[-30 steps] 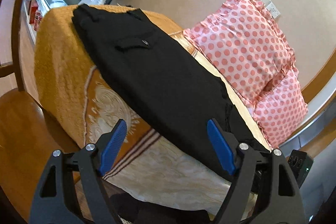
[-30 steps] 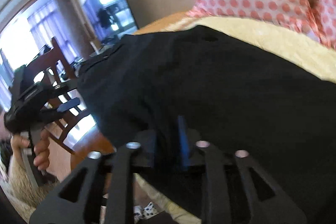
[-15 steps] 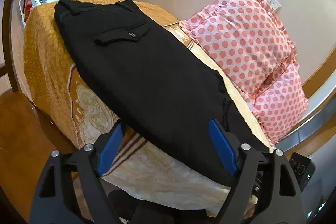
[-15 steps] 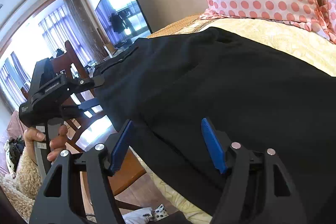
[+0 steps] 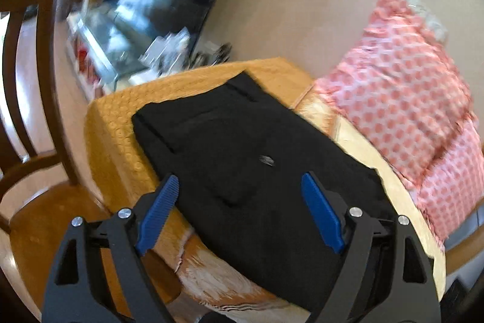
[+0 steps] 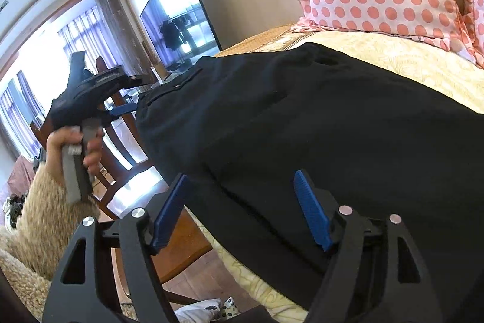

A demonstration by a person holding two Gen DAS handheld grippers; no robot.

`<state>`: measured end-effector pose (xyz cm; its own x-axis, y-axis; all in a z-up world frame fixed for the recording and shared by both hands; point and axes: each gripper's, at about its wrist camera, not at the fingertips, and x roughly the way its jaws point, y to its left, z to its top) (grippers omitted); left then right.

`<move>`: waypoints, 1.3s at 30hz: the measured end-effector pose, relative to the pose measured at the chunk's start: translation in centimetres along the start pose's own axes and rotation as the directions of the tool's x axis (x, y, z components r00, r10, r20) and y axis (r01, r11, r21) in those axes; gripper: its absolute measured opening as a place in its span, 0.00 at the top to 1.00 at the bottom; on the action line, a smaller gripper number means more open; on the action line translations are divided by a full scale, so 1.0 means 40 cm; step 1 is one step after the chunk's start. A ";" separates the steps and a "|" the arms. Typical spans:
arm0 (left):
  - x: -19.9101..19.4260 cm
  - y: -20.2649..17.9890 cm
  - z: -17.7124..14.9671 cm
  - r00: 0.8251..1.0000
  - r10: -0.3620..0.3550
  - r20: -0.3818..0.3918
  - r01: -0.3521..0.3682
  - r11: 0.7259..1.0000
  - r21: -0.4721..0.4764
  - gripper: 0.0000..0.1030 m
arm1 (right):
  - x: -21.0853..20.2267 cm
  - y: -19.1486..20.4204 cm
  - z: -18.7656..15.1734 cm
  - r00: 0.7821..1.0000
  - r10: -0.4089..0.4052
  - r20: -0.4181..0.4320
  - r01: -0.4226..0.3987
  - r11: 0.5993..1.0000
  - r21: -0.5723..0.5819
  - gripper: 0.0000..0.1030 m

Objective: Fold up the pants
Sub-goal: 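Grasp the end of the folded trousers with the left gripper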

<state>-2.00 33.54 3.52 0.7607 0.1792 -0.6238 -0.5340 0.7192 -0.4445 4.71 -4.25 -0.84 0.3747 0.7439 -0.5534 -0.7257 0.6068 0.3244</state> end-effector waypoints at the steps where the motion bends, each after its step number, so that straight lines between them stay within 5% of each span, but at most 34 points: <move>1: 0.015 0.015 0.011 0.999 -0.014 -0.033 0.012 0.999 -0.041 0.20 | -0.001 0.001 -0.001 1.000 -0.002 0.000 0.002 1.000 -0.005 0.28; 6: -0.011 0.051 0.005 0.997 -0.058 -0.042 0.053 0.993 -0.108 0.21 | -0.009 -0.003 -0.004 1.000 0.011 0.006 -0.011 1.000 0.001 0.28; 11: 0.018 0.108 -0.021 0.981 -0.138 -0.137 0.102 0.964 -0.245 0.21 | -0.002 0.004 -0.004 1.000 0.014 0.006 -0.014 1.000 -0.020 0.22; 26: 0.015 -0.016 -0.019 0.967 -0.122 -0.223 0.088 0.984 -0.156 0.16 | -0.001 -0.003 -0.005 1.000 0.025 0.015 -0.025 1.000 -0.012 0.21; 32: 0.025 0.012 -0.014 0.957 -0.157 -0.245 0.093 0.963 -0.255 0.16 | -0.002 -0.002 -0.007 0.999 0.028 0.018 -0.028 1.000 -0.008 0.21; 39: 0.044 0.048 0.077 0.989 -0.056 -0.136 0.020 0.966 -0.257 0.19 | -0.005 0.004 -0.013 0.999 0.027 0.026 -0.027 0.999 -0.018 0.21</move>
<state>-0.55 37.29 3.54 0.7325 0.0458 -0.6792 -0.5957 0.5261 -0.6070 4.21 -4.43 -1.09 0.3698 0.7672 -0.5240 -0.7456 0.5816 0.3253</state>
